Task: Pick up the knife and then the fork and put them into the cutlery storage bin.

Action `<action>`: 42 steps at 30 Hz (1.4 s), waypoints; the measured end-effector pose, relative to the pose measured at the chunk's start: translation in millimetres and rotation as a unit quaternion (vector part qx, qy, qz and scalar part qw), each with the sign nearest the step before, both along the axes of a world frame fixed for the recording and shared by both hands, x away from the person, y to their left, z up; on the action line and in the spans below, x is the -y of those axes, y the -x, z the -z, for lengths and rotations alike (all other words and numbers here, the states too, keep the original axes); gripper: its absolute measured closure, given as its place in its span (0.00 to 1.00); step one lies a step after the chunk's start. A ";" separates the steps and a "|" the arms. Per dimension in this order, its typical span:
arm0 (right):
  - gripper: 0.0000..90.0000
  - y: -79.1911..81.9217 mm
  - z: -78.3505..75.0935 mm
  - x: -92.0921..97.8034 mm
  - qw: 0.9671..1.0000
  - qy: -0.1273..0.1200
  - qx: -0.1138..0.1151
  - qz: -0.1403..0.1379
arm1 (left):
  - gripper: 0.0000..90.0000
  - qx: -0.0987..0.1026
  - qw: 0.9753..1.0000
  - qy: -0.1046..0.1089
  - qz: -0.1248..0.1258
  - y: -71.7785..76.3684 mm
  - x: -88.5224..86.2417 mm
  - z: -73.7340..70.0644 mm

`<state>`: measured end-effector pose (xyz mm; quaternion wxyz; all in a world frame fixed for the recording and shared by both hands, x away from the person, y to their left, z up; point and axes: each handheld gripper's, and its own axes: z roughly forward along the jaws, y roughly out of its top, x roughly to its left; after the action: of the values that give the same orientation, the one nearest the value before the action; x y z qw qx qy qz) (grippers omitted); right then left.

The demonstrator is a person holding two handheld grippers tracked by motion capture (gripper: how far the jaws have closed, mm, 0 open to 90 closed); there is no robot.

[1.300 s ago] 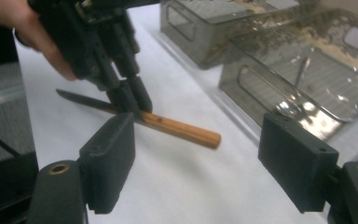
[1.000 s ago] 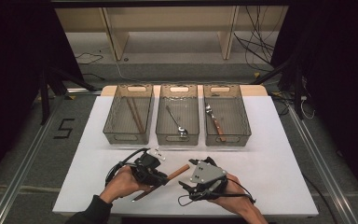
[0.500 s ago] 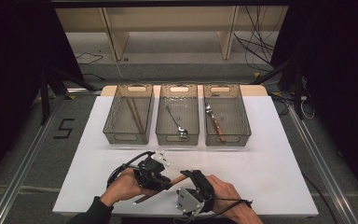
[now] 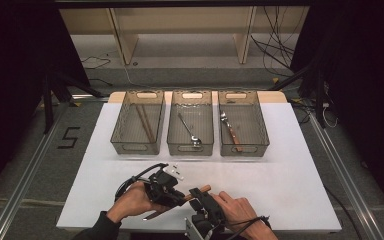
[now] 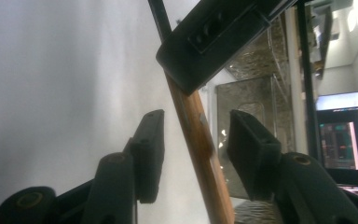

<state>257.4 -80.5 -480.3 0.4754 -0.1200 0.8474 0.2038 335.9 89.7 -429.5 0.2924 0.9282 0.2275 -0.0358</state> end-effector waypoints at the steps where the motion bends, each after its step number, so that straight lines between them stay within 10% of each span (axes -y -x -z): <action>1: 0.65 -0.2 0.4 -0.1 1.000 0.005 0.006 -0.003 | 0.85 0.000 1.000 -0.001 0.001 0.2 0.3 0.0; 27: 0.89 3.5 9.5 -0.3 0.996 0.060 0.059 -0.038 | 0.83 -0.024 1.000 0.009 0.003 1.2 0.0 -2.0; 33: 0.90 0.3 11.0 2.3 0.996 0.064 0.053 -0.033 | 0.66 -0.004 0.999 0.034 -0.018 -1.4 -9.0 -10.0; 42: 0.90 -9.2 3.2 13.7 0.998 0.053 0.036 -0.002 | 0.38 0.036 0.990 0.103 -0.089 -10.2 -35.2 -27.1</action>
<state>266.6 -94.2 -483.5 0.4979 -0.1535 0.8393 0.1553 346.1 124.9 -402.5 0.3963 0.8699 0.2936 0.0004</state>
